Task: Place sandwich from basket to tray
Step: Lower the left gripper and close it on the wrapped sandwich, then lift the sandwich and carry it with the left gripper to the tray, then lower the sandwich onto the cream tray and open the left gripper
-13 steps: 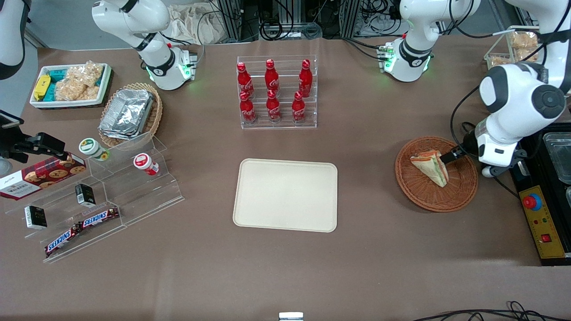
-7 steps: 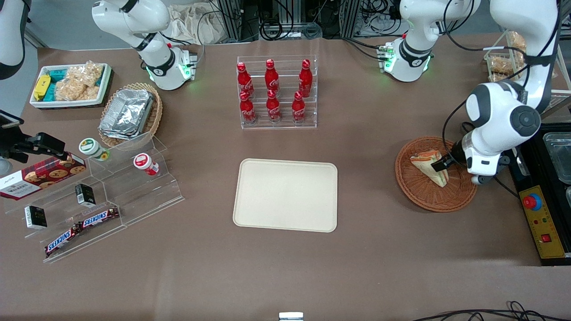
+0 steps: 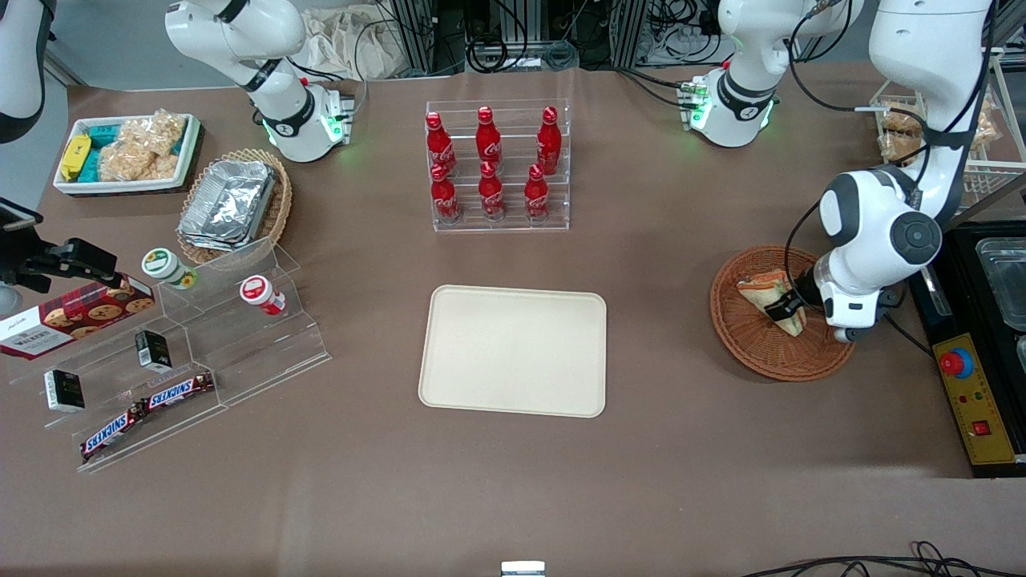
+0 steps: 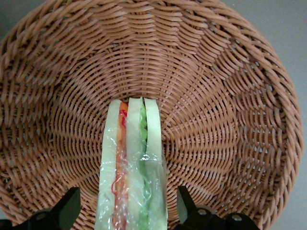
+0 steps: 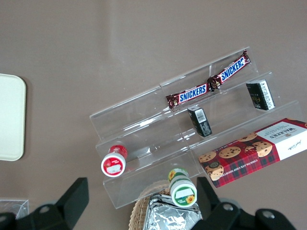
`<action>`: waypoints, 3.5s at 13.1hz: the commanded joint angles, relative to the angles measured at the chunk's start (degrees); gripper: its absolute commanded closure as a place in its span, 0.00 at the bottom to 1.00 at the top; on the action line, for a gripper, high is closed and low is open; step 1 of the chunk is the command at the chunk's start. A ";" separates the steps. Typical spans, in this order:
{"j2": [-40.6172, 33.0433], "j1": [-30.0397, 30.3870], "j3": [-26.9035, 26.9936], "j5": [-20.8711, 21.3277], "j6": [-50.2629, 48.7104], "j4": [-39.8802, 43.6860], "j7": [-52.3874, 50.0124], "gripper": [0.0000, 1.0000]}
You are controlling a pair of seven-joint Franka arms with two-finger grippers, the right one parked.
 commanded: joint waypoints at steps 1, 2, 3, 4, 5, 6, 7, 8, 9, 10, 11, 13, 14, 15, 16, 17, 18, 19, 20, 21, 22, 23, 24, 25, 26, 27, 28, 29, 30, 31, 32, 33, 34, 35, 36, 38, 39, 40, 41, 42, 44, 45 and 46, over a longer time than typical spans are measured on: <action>-0.59 -0.49 -0.22 -0.16 0.99 -0.50 -3.55 0.53; -0.76 -0.49 -0.31 -0.07 0.47 -0.24 -3.73 0.71; -1.20 -0.57 -0.40 -0.16 -0.06 -0.15 -3.74 0.88; -2.25 -0.58 -0.48 -0.07 -1.54 0.11 -3.74 1.00; -3.47 -0.58 -0.75 -0.16 -4.26 1.07 -3.65 1.00; -4.53 -0.58 -0.92 -0.16 -8.20 2.99 -3.39 1.00; -5.41 -0.58 -1.01 -0.16 -13.20 5.97 -3.21 1.00; -6.12 -0.58 -1.45 -0.16 -17.77 9.13 -3.21 1.00; -7.86 -0.58 -1.80 -0.16 -22.34 11.78 -3.12 1.00; -9.80 -0.58 -2.06 -0.16 -26.74 14.50 -2.95 1.00; -11.38 -0.58 -2.07 -0.07 -31.31 18.09 -2.68 1.00; -12.28 -0.58 -2.77 0.10 -38.97 27.49 -2.07 1.00; -12.02 -0.58 -2.86 0.01 -42.31 31.80 0.63 1.00; -11.93 -0.66 -3.21 -0.07 -45.65 34.54 5.62 1.00; -12.19 -0.66 -4.43 -0.07 -47.51 35.44 11.06 1.00; -12.36 -0.66 -5.57 -0.16 -48.22 35.45 16.25 1.00; -12.28 -0.66 -7.41 -0.16 -48.49 35.27 20.22 1.00; -11.67 -0.66 -9.78 -0.16 -48.40 35.10 21.56 1.00; -10.62 -0.66 -12.59 -0.07 -47.80 35.09 21.58 1.00; -8.61 -0.66 -15.66 0.19 -47.18 35.62 21.31 1.00; -6.58 -0.66 -18.74 0.62 -45.69 36.06 21.05 1.00; -4.30 -0.84 -21.55 0.98 -43.24 37.19 20.70 1.00; -2.45 -1.19 -23.14 1.42 -40.61 37.29 19.13 1.00; -0.26 -3.19 -23.86 2.81 -37.71 37.29 16.77 1.00; 2.03 -5.56 -23.86 3.70 -34.90 37.29 13.96 1.00; 4.22 -7.24 -23.86 3.97 -31.74 37.20 10.36 1.00; 6.34 -8.30 -23.86 4.06 -28.22 36.94 7.11 1.00; 8.27 -9.70 -23.86 4.06 -25.49 36.94 5.86 1.00; 11.16 -11.28 -23.78 4.67 -23.20 37.37 5.84 1.00; 14.32 -12.17 -23.78 7.20 -20.66 38.42 5.58 1.00; 17.83 -13.05 -23.69 9.40 -18.54 40.09 3.84 1.00; 20.74 -13.66 -23.69 11.51 -16.69 41.58 1.65 1.00; 22.42 -14.45 -23.69 14.31 -15.02 41.86 0.06 1.00; 23.66 -14.81 -23.69 16.25 -13.79 41.77 -1.78 1.00; 25.41 -15.34 -23.69 18.10 -12.82 41.95 -3.80 1.00; 27.70 -16.04 -23.69 21.88 -10.53 41.95 -7.06 1.00; 27.71 -16.04 -23.69 22.07 -10.52 41.78 -7.42 0.93; 27.71 -15.96 -23.69 21.90 -10.52 41.60 -7.34 0.88; 27.71 -15.96 -23.69 21.90 -10.52 41.68 -7.34 0.80; 27.80 -15.96 -23.69 21.90 -10.52 41.69 -7.34 0.72; 27.71 -16.04 -23.69 21.99 -10.70 41.16 -7.43 0.07; 27.45 -15.96 -23.69 21.64 -11.05 41.07 -7.60 0.01; 26.84 -15.78 -23.69 21.29 -11.66 41.33 -7.60 0.01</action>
